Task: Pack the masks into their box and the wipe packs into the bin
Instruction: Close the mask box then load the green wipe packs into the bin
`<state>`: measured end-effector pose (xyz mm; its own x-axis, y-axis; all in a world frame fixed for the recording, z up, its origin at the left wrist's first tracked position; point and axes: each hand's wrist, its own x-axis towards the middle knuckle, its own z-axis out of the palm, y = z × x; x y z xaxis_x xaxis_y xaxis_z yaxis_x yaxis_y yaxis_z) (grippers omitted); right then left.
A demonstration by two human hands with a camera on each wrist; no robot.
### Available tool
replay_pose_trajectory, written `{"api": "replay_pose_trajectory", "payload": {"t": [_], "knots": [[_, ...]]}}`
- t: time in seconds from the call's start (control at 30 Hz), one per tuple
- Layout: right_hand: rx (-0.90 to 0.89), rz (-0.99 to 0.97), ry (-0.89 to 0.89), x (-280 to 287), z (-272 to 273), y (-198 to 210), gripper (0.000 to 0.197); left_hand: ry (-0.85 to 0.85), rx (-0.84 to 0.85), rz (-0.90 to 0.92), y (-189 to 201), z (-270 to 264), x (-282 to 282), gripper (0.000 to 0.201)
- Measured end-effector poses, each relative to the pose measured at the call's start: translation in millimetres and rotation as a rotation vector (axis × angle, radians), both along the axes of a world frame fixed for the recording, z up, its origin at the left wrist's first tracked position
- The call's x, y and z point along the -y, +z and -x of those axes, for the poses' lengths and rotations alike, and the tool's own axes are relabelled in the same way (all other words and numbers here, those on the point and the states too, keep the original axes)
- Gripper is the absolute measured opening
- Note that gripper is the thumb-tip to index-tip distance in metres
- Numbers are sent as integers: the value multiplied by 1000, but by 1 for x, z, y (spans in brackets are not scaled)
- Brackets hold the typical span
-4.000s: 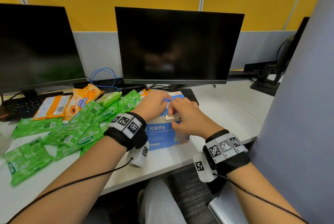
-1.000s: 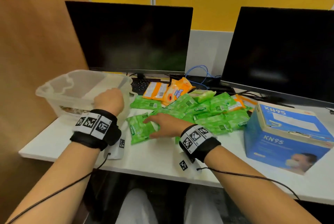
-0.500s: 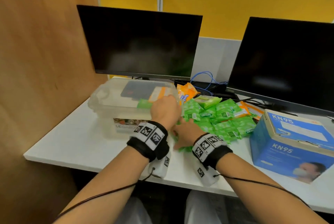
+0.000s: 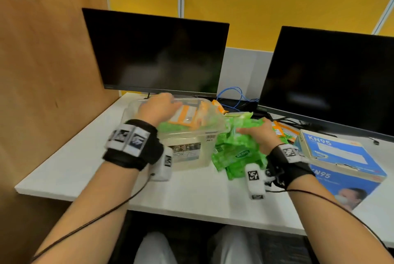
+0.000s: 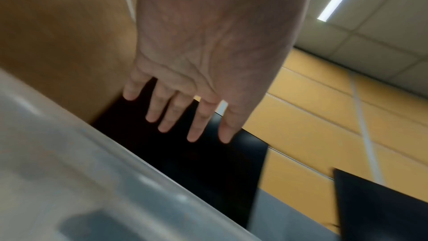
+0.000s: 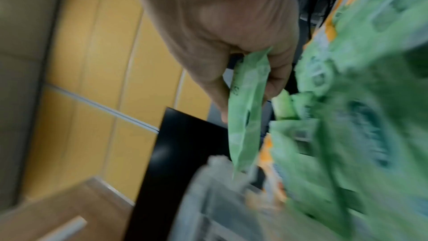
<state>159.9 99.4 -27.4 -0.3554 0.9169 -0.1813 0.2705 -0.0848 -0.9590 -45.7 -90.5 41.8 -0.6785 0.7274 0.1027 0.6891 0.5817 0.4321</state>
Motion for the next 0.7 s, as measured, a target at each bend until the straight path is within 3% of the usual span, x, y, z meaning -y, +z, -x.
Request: {"api": "replay_pose_trajectory", "payload": {"t": [0.07,0.13,0.2,0.27,0.33,0.47,0.6,0.7], "knots": [[-307,68,-39,-1,-4,25,91,209,-30,12,-1,38,29,42],[-566,158,38,11,-1,55,46,266,92,22,-5,56,46,49],[-679,293,226,36,10,80,19,233,241,1,-14,54,48,53],[-659,390,363,58,31,89,15,232,286,-83,-28,50,44,56],[-599,430,405,73,55,87,19,279,282,-143,-36,45,40,55],[-400,481,411,77,98,84,27,287,292,-47,-35,47,37,53],[15,419,588,80,135,85,20,273,230,-29,-27,55,35,47],[389,240,771,91,156,81,32,192,222,-36,-29,54,34,51]]}}
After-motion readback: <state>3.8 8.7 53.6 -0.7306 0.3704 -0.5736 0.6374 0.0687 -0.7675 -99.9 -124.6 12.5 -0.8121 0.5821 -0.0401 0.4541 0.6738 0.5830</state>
